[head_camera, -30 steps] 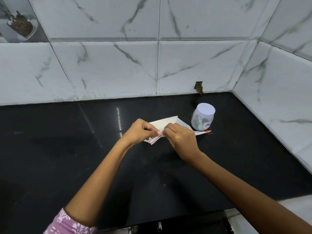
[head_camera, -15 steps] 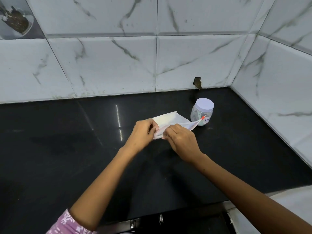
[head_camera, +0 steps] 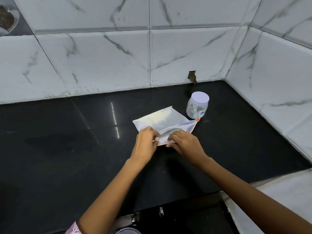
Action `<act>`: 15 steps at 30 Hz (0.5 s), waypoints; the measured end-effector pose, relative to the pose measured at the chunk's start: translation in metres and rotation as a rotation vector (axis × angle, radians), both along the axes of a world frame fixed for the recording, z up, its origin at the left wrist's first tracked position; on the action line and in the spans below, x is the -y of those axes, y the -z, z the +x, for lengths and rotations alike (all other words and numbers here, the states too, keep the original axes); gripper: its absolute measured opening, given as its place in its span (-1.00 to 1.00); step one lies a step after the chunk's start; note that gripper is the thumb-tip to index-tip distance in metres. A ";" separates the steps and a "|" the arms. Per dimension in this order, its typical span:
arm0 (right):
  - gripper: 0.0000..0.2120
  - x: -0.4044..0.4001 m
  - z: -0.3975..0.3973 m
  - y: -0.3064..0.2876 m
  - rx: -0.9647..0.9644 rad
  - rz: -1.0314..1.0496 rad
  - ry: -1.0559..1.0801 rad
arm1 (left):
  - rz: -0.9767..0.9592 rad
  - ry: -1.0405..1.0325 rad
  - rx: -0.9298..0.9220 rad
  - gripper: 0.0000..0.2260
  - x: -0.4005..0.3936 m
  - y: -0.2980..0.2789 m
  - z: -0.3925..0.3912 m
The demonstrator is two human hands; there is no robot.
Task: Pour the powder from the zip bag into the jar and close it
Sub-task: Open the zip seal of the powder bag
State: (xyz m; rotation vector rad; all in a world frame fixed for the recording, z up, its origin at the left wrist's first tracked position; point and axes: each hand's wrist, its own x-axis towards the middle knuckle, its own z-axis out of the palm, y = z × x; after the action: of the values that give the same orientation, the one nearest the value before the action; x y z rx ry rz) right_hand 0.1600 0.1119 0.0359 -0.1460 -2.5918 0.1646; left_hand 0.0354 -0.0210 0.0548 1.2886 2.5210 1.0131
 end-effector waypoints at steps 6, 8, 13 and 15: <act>-0.78 -0.035 0.031 0.008 -0.008 -0.065 0.207 | 0.051 0.029 -0.096 -0.67 0.010 0.007 0.005; -0.74 -0.041 0.034 0.011 0.005 -0.138 0.249 | 0.053 0.052 -0.133 -0.67 0.012 0.010 0.009; -0.75 -0.047 0.040 0.016 -0.037 -0.388 0.269 | 0.070 0.088 -0.202 -0.64 0.017 0.018 0.014; -0.78 -0.044 0.042 0.020 -0.050 -0.482 0.288 | 0.058 0.075 -0.220 -0.61 0.018 0.022 0.016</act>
State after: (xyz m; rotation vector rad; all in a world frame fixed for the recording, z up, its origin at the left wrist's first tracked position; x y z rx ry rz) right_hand 0.2017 0.1559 0.0159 -0.6726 -2.4006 0.6728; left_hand 0.0516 -0.0393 0.0327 1.5782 2.5926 0.9854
